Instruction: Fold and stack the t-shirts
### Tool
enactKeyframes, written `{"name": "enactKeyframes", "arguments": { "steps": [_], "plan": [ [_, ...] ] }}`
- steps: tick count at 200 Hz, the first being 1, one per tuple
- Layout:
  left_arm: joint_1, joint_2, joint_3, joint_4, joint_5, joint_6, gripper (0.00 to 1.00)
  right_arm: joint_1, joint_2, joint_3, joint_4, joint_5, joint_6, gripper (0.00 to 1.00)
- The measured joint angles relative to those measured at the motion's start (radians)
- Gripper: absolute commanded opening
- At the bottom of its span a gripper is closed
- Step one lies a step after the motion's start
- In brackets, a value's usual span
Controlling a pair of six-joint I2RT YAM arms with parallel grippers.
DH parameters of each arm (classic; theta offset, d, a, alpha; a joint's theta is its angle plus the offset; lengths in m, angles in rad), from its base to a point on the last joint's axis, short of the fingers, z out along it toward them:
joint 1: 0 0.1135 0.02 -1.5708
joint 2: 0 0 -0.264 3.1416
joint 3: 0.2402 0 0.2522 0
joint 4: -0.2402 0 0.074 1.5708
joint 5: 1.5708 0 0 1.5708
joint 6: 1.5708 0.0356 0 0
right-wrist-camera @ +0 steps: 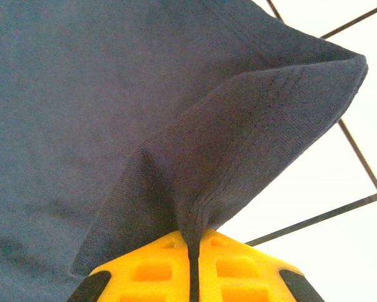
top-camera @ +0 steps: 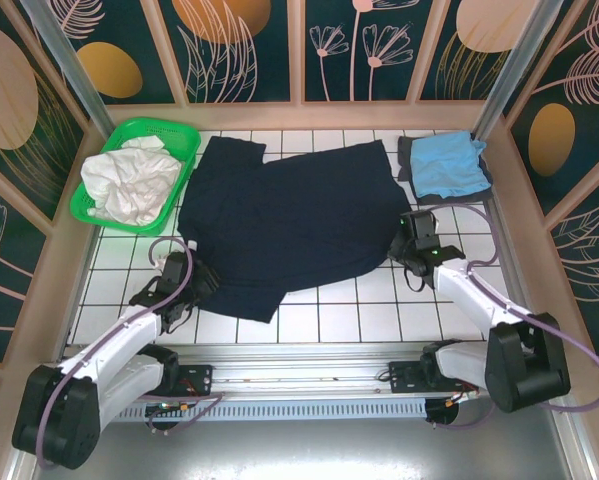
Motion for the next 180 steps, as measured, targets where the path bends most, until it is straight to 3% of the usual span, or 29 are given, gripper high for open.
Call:
{"name": "enactKeyframes", "arguments": {
  "steps": [53,88,128,164,180],
  "plan": [
    [-0.218,-0.021,0.037,-0.112,-0.071,-0.131,0.66,-0.001,-0.013,0.034,-0.088,0.051,-0.038,0.06],
    [-0.318,-0.003,0.042,-0.155,-0.104,-0.222,0.49,-0.005,-0.013,0.034,-0.097,0.055,-0.052,0.07],
    [-0.375,0.061,0.042,-0.165,-0.108,-0.275,0.3,-0.013,-0.013,0.033,-0.096,0.047,-0.068,0.07],
    [-0.379,0.033,0.07,-0.211,-0.122,-0.279,0.09,-0.027,-0.026,0.033,-0.097,0.041,-0.068,0.07],
    [-0.379,0.004,0.106,-0.24,-0.135,-0.27,0.04,-0.033,-0.042,0.033,-0.098,0.041,-0.068,0.07]
  ]
}}
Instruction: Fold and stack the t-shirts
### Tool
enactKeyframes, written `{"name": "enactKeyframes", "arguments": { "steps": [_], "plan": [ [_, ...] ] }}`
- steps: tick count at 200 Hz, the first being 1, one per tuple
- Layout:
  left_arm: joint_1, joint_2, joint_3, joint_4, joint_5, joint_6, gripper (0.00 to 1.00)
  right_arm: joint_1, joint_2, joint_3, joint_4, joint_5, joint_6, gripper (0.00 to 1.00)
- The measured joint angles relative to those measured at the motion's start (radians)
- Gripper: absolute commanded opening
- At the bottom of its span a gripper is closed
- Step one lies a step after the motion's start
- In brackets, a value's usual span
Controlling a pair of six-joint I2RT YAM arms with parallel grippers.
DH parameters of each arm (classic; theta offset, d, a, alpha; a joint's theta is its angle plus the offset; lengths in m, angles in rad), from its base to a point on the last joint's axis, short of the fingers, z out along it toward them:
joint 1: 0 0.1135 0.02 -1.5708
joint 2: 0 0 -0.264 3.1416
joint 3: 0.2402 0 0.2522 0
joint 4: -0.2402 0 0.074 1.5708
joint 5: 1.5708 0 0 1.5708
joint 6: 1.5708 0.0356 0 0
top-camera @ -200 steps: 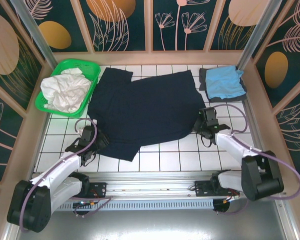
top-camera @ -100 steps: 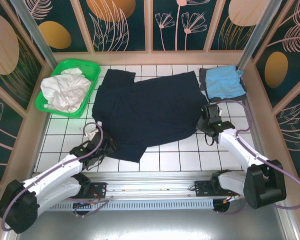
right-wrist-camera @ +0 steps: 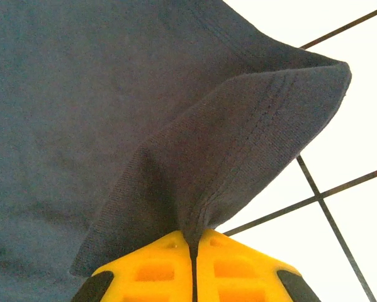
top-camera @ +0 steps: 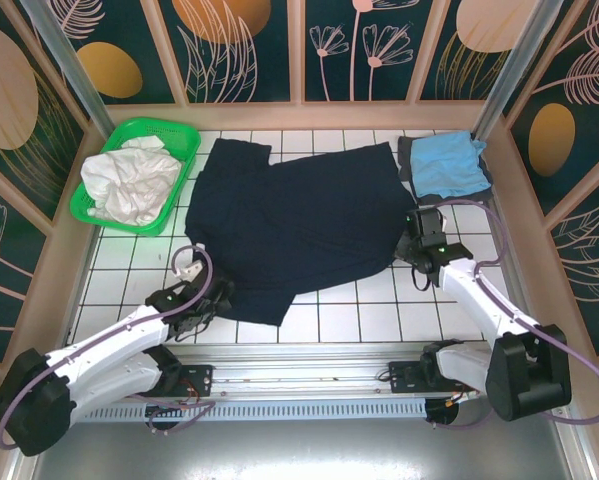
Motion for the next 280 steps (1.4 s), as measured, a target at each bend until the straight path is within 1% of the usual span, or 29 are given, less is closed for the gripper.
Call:
{"name": "enactKeyframes", "arguments": {
  "steps": [7,40,52,57,77,87,111,119,128,132,158,178,197,219,244,280],
  "plan": [
    [0.0,-0.012,0.016,-0.009,-0.004,0.003,0.0,-0.002,-0.007,0.0,0.0,0.0,0.0,0.08],
    [0.0,-0.054,0.072,-0.028,-0.026,0.027,0.0,-0.013,-0.033,0.0,-0.008,-0.013,0.003,0.12],
    [0.0,-0.06,0.092,-0.031,-0.032,0.042,0.0,-0.014,-0.037,0.0,-0.016,-0.015,0.006,0.2],
    [0.0,-0.061,0.103,-0.031,-0.036,0.048,0.0,-0.015,-0.038,0.0,-0.019,-0.016,0.011,0.21],
    [0.0,-0.06,0.149,-0.027,-0.057,0.078,0.0,-0.026,-0.037,0.0,-0.029,-0.019,0.012,0.21],
    [0.0,-0.055,0.175,-0.026,-0.071,0.092,0.0,-0.035,-0.034,0.0,-0.03,-0.024,0.012,0.19],
    [0.0,-0.017,0.22,-0.011,-0.104,0.124,0.0,-0.063,-0.006,0.0,-0.029,-0.04,0.012,0.19],
    [0.0,-0.002,0.225,-0.004,-0.111,0.133,0.0,-0.07,0.006,-0.002,-0.029,-0.041,0.012,0.24],
    [0.0,0.011,0.225,0.003,-0.118,0.143,0.0,-0.074,0.014,-0.007,-0.029,-0.042,0.014,0.34],
    [0.0,0.017,0.225,0.003,-0.122,0.148,0.0,-0.075,0.016,-0.011,-0.029,-0.043,0.016,0.36],
    [0.0,0.05,0.227,0.012,-0.145,0.175,0.0,-0.076,0.015,-0.048,-0.028,-0.054,0.048,0.42],
    [0.0,0.072,0.245,0.02,-0.161,0.195,0.0,-0.076,0.003,-0.101,-0.007,-0.08,0.083,0.41],
    [0.0,0.09,0.267,0.035,-0.178,0.213,0.0,-0.076,-0.009,-0.175,0.023,-0.103,0.124,0.38],
    [0.003,0.1,0.271,0.052,-0.185,0.23,0.0,-0.087,-0.01,-0.24,0.047,-0.121,0.163,0.37],
    [0.013,0.109,0.271,0.057,-0.185,0.249,0.0,-0.105,-0.007,-0.252,0.093,-0.137,0.183,0.37],
    [0.027,0.111,0.27,0.072,-0.183,0.261,0.0,-0.106,-0.006,-0.252,0.168,-0.163,0.191,0.36]
  ]
}}
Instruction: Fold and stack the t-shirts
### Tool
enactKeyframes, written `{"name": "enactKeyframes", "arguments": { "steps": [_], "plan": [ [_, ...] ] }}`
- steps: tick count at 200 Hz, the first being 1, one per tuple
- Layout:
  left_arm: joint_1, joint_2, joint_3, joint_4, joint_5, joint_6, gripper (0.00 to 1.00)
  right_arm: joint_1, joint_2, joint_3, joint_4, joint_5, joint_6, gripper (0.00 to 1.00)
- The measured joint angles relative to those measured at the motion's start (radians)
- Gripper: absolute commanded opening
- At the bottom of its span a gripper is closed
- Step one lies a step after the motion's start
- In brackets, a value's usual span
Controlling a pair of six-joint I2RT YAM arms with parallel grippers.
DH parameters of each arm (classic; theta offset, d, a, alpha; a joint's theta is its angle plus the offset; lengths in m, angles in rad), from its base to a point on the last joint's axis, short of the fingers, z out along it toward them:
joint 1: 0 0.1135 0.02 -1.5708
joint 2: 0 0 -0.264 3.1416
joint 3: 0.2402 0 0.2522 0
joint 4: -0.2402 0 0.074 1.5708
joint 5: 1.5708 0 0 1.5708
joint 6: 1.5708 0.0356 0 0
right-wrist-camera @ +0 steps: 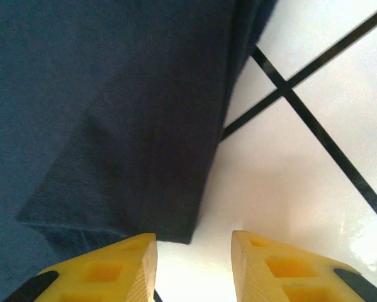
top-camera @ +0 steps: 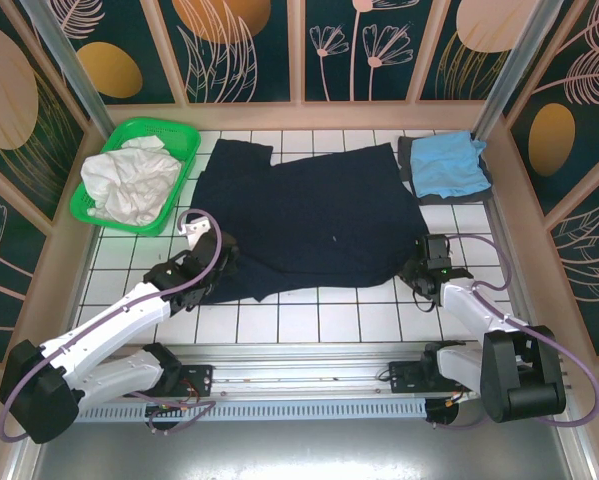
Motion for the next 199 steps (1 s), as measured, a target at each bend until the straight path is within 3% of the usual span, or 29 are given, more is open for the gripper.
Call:
{"name": "enactKeyframes", "arguments": {
  "steps": [51,114,199],
  "plan": [
    [0.009,0.023,0.0,0.033,0.007,0.01,0.0,-0.017,0.084,0.001,0.059,-0.01,-0.004,0.35],
    [0.01,0.035,0.0,0.036,0.011,0.015,0.0,-0.031,0.095,0.01,0.039,-0.001,-0.013,0.14],
    [0.015,0.036,-0.006,0.036,0.011,0.018,0.0,-0.046,0.092,0.01,0.093,-0.01,-0.04,0.19]
  ]
}}
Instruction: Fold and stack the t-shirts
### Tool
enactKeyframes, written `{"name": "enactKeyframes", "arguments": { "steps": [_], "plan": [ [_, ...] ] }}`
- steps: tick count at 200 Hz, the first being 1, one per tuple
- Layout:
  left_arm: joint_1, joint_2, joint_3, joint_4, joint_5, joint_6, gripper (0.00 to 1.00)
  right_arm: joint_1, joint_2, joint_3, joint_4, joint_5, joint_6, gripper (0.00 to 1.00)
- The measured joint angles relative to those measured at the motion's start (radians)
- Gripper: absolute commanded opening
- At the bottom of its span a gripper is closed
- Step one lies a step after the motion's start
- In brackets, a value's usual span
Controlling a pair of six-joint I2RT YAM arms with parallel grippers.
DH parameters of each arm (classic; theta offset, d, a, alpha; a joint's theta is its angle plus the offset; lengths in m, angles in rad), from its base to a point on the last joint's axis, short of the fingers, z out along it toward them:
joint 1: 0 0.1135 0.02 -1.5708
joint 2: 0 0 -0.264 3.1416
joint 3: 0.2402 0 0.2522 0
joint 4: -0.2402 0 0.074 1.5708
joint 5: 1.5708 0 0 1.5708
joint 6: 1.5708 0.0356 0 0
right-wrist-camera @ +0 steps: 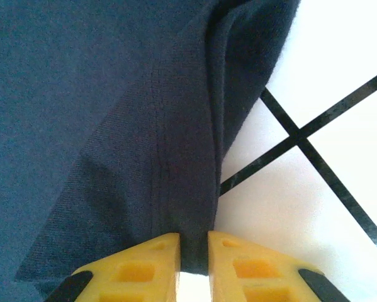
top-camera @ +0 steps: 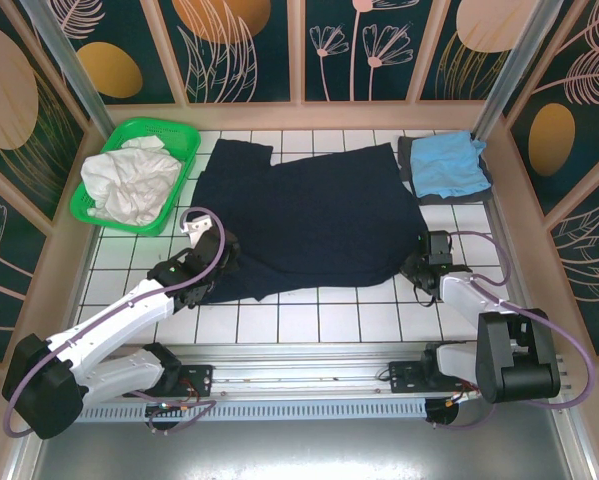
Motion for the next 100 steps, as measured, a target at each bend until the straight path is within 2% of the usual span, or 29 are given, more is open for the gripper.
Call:
{"name": "enactKeyframes", "arguments": {
  "steps": [47,85,100],
  "plan": [
    [0.0,-0.001,-0.002,0.0,0.0,0.001,0.0,0.0,0.031,0.0,0.022,0.0,-0.002,0.18],
    [0.0,-0.005,-0.004,0.0,0.0,0.003,0.0,-0.002,0.038,0.0,0.033,0.0,-0.015,0.02],
    [0.0,-0.006,-0.005,0.0,0.0,0.003,0.0,-0.005,0.037,0.001,0.032,0.001,-0.022,0.0]
  ]
}}
